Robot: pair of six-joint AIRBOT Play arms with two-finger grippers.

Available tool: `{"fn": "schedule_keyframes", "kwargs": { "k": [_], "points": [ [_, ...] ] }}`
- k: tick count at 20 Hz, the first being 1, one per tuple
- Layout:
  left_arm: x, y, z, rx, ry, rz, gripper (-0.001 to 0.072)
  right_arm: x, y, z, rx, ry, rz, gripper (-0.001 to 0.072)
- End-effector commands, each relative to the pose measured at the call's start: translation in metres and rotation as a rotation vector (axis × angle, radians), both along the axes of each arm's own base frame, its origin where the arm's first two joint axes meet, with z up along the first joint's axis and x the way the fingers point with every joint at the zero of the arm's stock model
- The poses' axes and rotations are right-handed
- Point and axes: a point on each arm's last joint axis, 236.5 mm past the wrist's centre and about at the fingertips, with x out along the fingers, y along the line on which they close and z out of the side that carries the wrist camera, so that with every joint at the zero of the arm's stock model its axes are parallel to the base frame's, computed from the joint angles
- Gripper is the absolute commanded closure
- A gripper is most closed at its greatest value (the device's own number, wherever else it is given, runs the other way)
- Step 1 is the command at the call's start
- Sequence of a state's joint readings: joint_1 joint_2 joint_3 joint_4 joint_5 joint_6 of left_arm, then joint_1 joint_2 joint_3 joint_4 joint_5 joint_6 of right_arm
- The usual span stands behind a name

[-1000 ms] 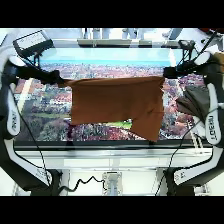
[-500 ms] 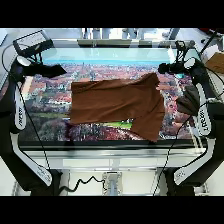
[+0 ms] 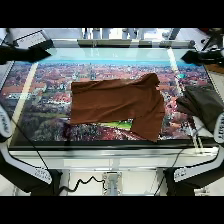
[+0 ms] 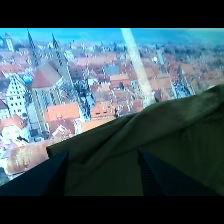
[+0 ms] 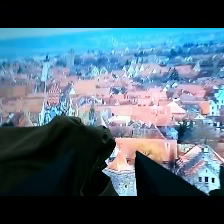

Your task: Fold the shirts.

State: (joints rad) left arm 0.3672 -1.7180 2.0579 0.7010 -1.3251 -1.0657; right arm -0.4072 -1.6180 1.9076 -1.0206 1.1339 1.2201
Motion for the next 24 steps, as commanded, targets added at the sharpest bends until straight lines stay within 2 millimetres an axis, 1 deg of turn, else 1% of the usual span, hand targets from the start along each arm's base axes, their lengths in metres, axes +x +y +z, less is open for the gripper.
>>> {"fn": "schedule_keyframes", "kwargs": {
  "k": [1,2,3,4,6,7,8,9,10,11,12,13,14,17,19,22,23,24],
  "points": [
    [-0.042,0.030,0.045,-0.028,-0.042,0.062,0.0214,-0.053,-0.026,0.031,0.125,0.002,-0.037,0.0279],
    [-0.051,0.032,0.034,-0.038,0.011,0.076,0.0213,-0.068,-0.024,0.009,0.178,0.075,-0.042,0.0279],
    [-0.058,0.029,0.018,-0.062,0.076,0.073,0.0208,-0.081,-0.016,-0.017,0.231,0.155,-0.025,0.0278],
    [-0.064,0.021,0.000,-0.100,0.145,0.058,0.0204,-0.095,-0.003,-0.047,0.285,0.254,0.001,0.0278],
    [-0.074,0.002,-0.047,-0.157,0.284,0.023,0.0201,-0.125,0.035,-0.113,0.389,0.453,0.061,0.0270],
    [-0.082,-0.009,-0.075,-0.173,0.361,0.009,0.0177,-0.141,0.052,-0.142,0.405,0.536,0.091,0.0269],
    [-0.093,-0.020,-0.105,-0.188,0.445,-0.006,0.0109,-0.159,0.064,-0.169,0.398,0.620,0.115,0.0269],
    [-0.104,-0.029,-0.132,-0.199,0.517,-0.020,0.0059,-0.180,0.075,-0.195,0.376,0.709,0.141,0.0266],
    [-0.115,-0.038,-0.156,-0.203,0.565,-0.041,0.0022,-0.199,0.084,-0.215,0.354,0.783,0.165,0.0265],
    [-0.124,-0.042,-0.175,-0.207,0.607,-0.049,0.0018,-0.214,0.088,-0.230,0.336,0.838,0.177,0.0261],
    [-0.131,-0.045,-0.190,-0.209,0.648,-0.053,0.0017,-0.227,0.089,-0.242,0.316,0.884,0.179,0.0260],
    [-0.136,-0.045,-0.202,-0.203,0.677,-0.056,0.0018,-0.237,0.089,-0.250,0.300,0.919,0.183,0.0259],
    [-0.140,-0.043,-0.212,-0.184,0.704,-0.057,0.0018,-0.245,0.088,-0.255,0.295,0.946,0.179,0.0240],
    [-0.144,-0.043,-0.234,-0.156,0.760,-0.065,0.0018,-0.259,0.087,-0.272,0.282,0.982,0.156,0.0234],
    [-0.143,-0.046,-0.242,-0.146,0.769,-0.067,0.0018,-0.260,0.086,-0.282,0.284,0.986,0.119,0.0234],
    [-0.140,-0.045,-0.246,-0.129,0.762,-0.062,0.0018,-0.263,0.094,-0.289,0.320,0.999,0.112,0.0234],
    [-0.140,-0.043,-0.247,-0.122,0.760,-0.057,0.0018,-0.260,0.095,-0.293,0.314,0.996,0.095,0.0234],
    [-0.140,-0.042,-0.248,-0.115,0.760,-0.055,0.0018,-0.251,0.094,-0.298,0.303,0.971,0.079,0.0234]
  ]
}}
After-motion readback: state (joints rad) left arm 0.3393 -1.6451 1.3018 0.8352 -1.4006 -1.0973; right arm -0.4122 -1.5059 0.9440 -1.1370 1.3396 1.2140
